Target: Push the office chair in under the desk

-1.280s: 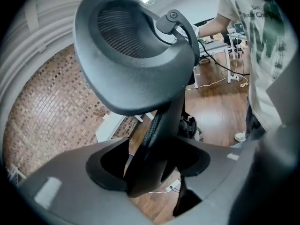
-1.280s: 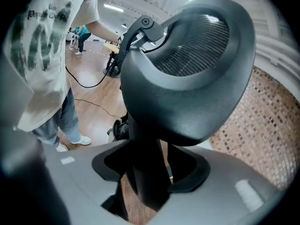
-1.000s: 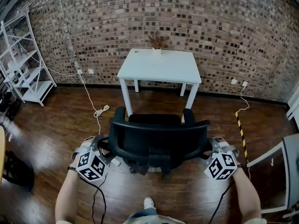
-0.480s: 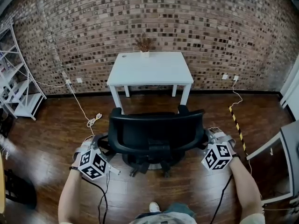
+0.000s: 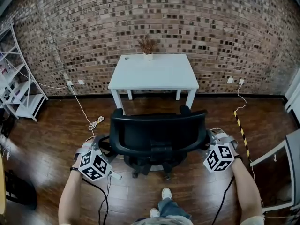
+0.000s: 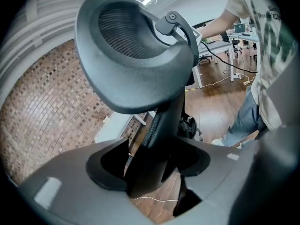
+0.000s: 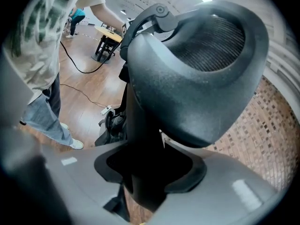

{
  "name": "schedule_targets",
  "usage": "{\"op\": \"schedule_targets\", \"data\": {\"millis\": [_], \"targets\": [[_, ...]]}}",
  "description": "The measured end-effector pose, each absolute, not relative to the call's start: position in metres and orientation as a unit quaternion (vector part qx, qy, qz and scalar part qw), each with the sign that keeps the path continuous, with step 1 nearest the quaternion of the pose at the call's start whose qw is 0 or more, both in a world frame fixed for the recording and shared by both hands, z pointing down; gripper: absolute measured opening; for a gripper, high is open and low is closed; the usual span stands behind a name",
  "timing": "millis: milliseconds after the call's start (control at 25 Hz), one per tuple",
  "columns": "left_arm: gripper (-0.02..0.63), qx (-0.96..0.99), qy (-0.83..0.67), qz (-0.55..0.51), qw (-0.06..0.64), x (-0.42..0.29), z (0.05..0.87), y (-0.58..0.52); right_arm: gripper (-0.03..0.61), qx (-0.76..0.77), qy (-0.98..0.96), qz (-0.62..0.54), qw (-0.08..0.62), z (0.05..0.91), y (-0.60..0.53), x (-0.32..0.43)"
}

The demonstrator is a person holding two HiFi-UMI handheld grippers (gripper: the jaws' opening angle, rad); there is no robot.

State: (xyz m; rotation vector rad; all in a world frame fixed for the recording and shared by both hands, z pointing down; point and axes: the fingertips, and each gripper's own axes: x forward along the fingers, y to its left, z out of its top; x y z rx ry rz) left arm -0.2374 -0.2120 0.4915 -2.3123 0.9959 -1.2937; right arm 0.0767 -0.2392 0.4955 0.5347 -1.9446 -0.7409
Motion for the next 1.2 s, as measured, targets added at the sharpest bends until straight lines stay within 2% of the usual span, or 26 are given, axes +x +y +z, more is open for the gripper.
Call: {"op": "schedule_targets", "data": {"millis": [1200], "targets": [[0.316, -0.788, 0.357, -0.492, 0.095, -0.26, 0.504, -0.372, 0.179, 0.2, -0.79, -0.324, 0.48, 0.508, -0.408, 0.058]]}}
